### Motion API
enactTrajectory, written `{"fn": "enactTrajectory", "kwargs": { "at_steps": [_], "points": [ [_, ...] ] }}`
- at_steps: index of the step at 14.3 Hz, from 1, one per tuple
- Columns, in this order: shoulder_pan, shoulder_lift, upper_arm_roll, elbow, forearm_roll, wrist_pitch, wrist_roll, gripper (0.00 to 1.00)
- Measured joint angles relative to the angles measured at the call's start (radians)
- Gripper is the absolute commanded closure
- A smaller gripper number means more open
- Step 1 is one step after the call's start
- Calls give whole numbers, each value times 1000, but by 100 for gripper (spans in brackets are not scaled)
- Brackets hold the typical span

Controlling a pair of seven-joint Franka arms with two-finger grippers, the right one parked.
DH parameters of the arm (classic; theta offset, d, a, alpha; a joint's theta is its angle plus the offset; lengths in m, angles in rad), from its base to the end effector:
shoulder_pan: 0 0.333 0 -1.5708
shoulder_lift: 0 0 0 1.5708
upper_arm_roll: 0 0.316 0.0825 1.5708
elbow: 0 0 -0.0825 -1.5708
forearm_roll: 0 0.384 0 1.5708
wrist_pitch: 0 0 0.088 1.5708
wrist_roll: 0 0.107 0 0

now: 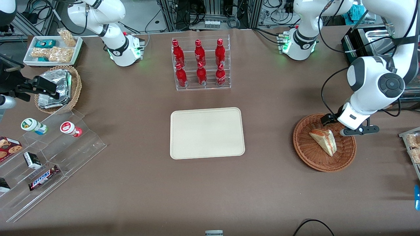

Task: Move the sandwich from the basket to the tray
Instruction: 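Move the left gripper down over the sandwich in the wicker basket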

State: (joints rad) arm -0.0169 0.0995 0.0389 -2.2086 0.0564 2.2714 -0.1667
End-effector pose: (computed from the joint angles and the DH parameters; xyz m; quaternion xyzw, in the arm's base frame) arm 0.5371 0.0131 0.3321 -0.9967 -0.0756 0.0166 0.0244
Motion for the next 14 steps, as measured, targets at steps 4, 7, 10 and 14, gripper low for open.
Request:
{"fn": "enactTrajectory", "kwargs": {
  "at_steps": [4, 7, 10, 14],
  "points": [
    [9, 25, -5, 2, -2, 66, -395, 0],
    [5, 60, -16, 6, -2, 150, -685, 0],
    [5, 101, -16, 13, -2, 169, -767, 0],
    [5, 183, -16, 36, -2, 198, -779, 73]
  ]
}}
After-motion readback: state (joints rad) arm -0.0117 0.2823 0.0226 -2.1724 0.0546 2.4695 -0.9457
